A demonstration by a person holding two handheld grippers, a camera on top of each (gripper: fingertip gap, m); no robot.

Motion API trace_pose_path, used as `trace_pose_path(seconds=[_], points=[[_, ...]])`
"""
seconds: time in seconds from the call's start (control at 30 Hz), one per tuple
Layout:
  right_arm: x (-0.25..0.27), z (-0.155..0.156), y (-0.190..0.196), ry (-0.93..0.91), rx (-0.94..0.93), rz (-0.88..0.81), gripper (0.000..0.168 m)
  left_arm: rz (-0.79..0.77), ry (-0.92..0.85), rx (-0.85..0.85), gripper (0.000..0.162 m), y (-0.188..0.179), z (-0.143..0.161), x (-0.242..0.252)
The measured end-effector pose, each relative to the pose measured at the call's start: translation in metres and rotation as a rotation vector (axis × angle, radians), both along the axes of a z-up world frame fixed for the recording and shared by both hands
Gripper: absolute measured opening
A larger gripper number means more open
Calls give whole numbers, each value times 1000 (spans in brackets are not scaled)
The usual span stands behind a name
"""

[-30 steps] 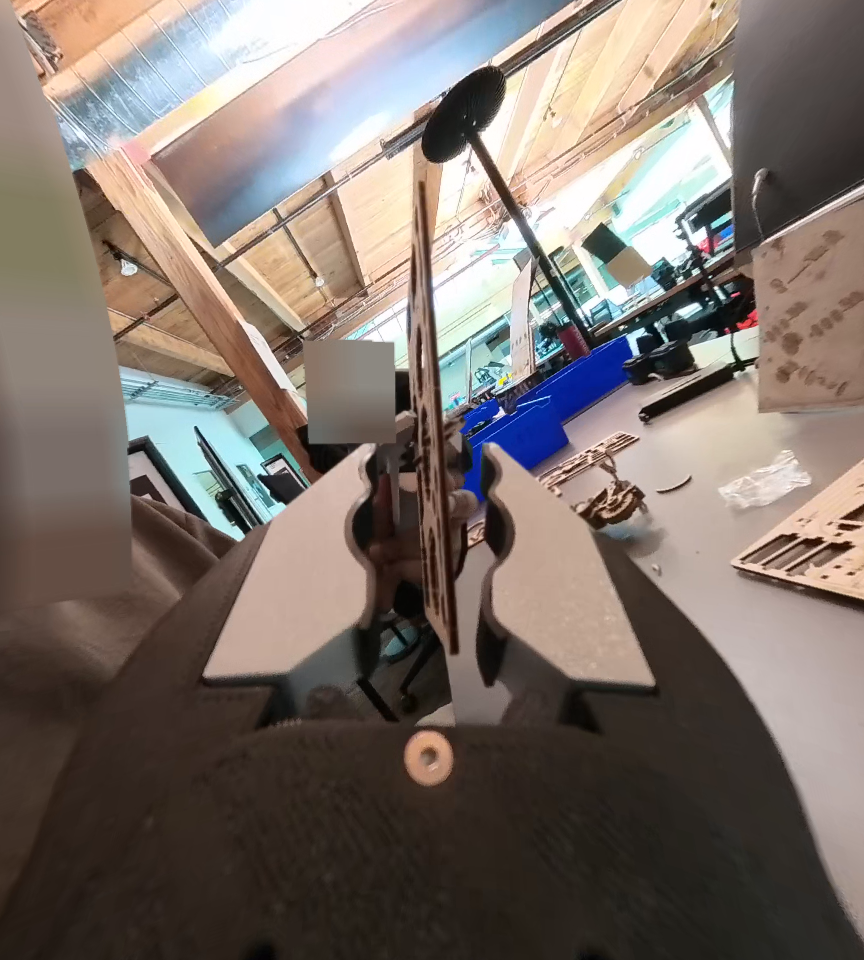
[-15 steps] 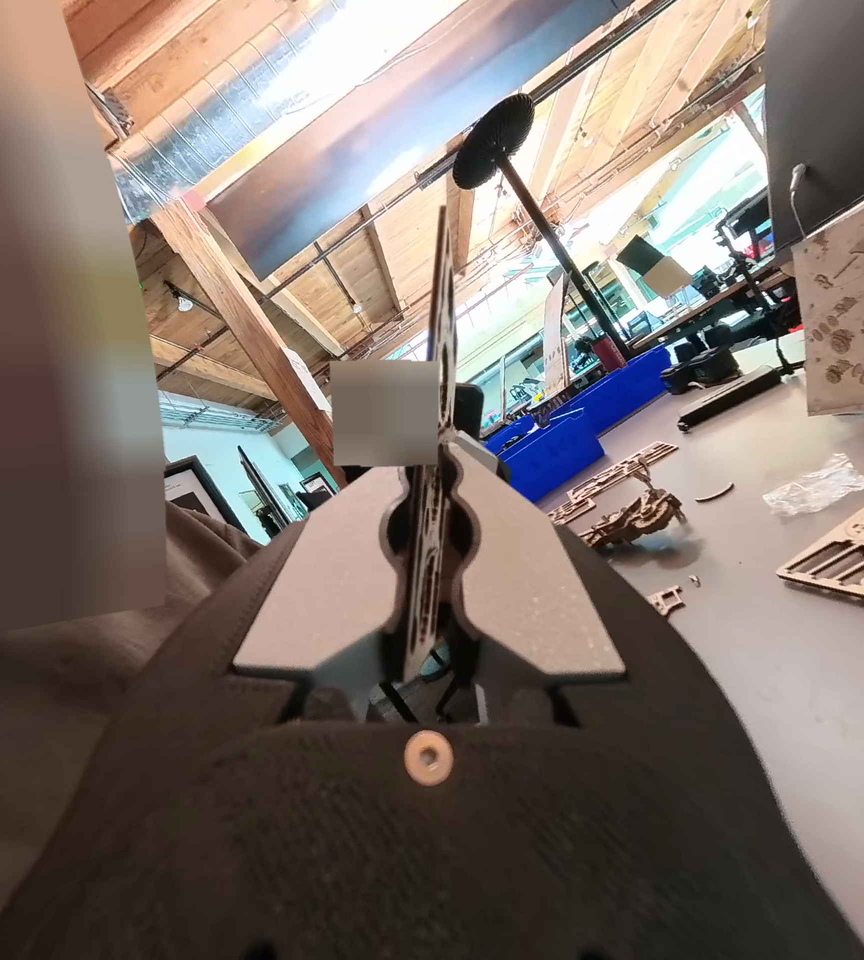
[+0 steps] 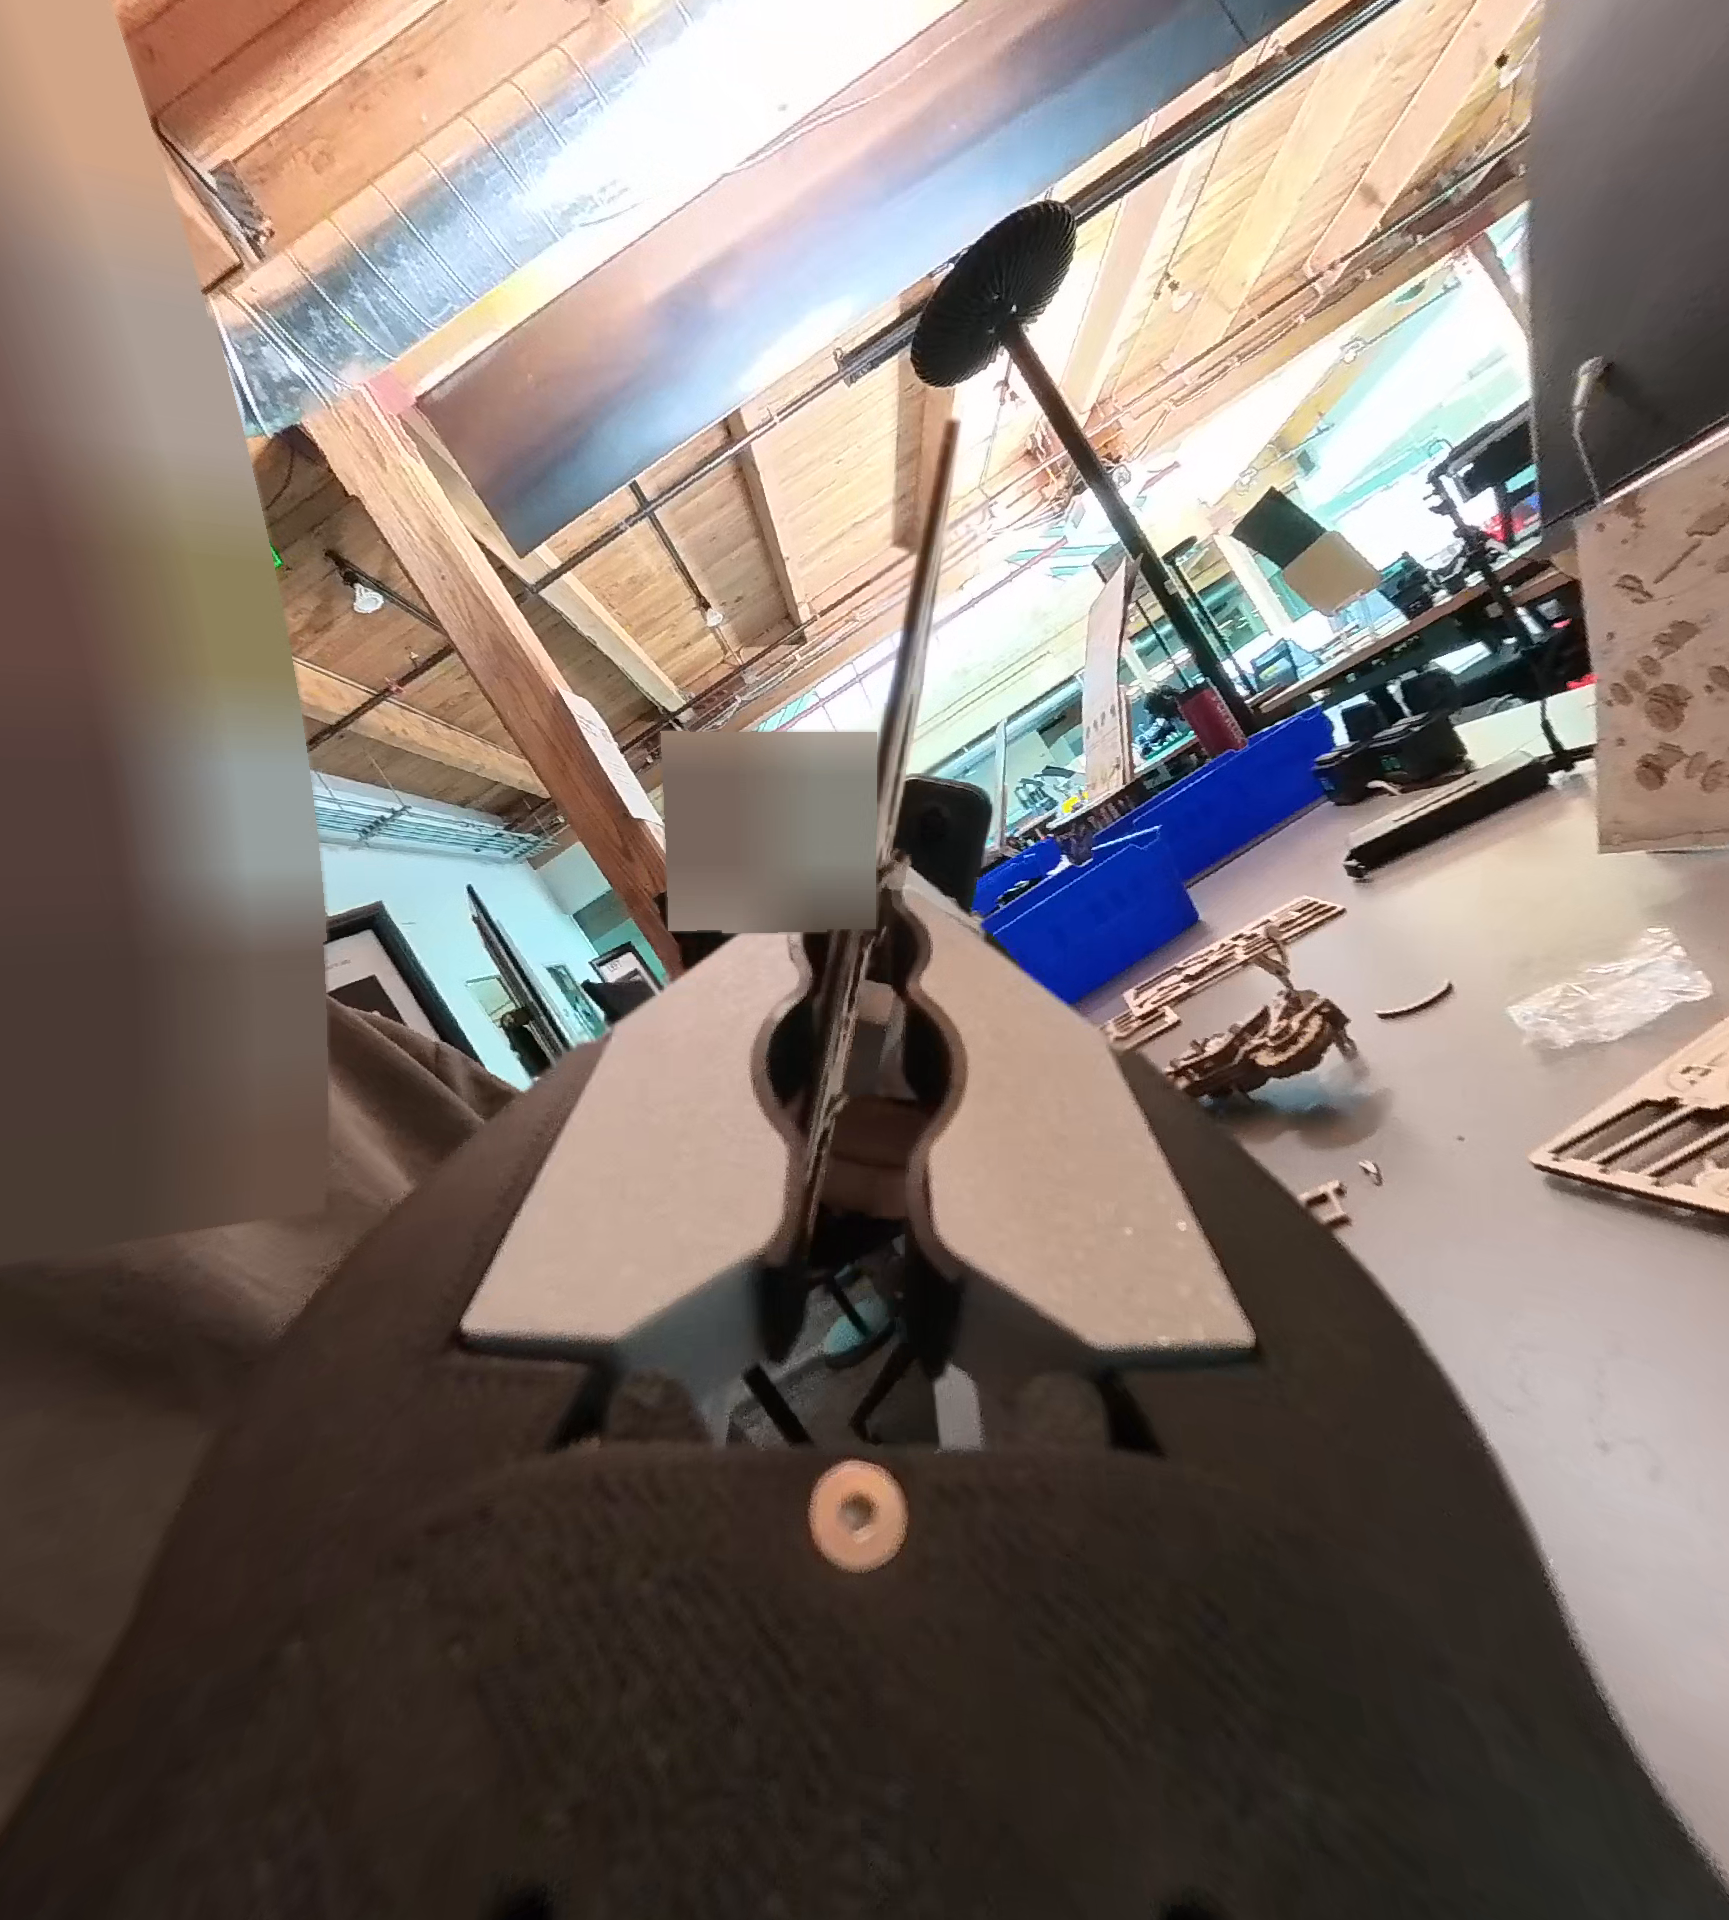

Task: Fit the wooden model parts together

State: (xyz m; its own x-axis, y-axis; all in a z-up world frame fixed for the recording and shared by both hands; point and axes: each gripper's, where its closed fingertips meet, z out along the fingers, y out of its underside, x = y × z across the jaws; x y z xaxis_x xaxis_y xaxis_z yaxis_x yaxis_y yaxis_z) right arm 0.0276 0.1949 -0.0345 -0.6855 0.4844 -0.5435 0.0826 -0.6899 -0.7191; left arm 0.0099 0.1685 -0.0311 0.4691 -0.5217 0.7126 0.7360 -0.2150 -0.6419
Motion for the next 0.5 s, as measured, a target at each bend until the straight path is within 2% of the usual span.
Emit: trace_pose_path(seconds=[0.1,0.5], points=[[-2,-1,1,-11,2,-16,11,10,11,-13,0,1,-4,-1],[-2,-3,2,-19,-56,20,8,-12,-10,-29,0,3,-10,0]])
